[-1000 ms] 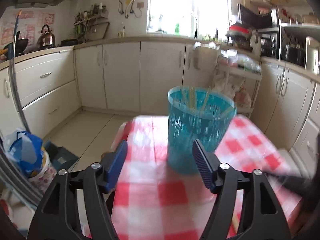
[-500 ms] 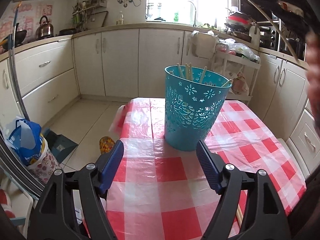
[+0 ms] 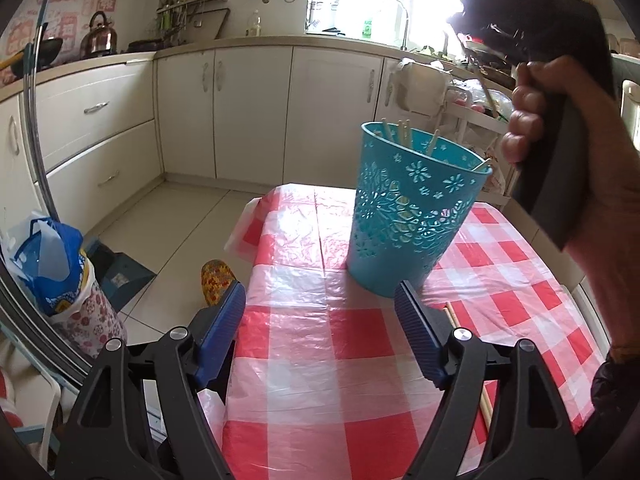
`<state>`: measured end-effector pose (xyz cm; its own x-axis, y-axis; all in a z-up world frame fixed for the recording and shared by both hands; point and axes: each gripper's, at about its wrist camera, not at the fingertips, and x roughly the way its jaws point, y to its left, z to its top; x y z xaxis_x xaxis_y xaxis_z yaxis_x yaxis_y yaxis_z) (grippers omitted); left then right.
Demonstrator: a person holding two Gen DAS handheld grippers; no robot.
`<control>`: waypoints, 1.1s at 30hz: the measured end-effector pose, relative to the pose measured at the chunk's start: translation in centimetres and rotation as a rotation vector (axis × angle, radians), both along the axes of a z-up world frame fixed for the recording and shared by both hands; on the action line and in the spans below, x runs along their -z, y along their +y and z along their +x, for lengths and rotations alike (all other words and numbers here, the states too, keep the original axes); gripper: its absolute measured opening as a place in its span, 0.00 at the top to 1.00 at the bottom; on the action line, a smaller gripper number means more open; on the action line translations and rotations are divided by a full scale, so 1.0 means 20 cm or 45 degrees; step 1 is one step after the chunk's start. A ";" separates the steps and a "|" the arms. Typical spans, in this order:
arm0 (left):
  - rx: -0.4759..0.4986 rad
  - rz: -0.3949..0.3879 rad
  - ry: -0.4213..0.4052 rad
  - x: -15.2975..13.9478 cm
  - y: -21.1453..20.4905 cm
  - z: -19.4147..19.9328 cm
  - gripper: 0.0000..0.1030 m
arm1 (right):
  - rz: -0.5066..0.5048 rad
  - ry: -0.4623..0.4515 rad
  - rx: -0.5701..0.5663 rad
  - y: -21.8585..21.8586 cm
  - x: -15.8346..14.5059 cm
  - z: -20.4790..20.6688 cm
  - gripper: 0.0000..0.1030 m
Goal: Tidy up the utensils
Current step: 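Lift the right gripper's chopstick and carry it over the teal basket, then lower the chopstick into the basket and open the right gripper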
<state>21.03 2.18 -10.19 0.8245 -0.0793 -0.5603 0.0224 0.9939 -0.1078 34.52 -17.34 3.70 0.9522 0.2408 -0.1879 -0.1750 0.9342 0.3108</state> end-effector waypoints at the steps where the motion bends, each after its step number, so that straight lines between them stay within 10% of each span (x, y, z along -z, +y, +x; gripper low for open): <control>1: -0.003 -0.004 0.006 0.01 0.01 0.01 0.29 | -0.012 0.012 -0.003 0.01 0.02 0.02 0.95; 33: -0.027 -0.050 0.058 0.09 0.07 0.04 0.28 | -0.070 0.193 -0.065 0.03 0.28 0.09 0.94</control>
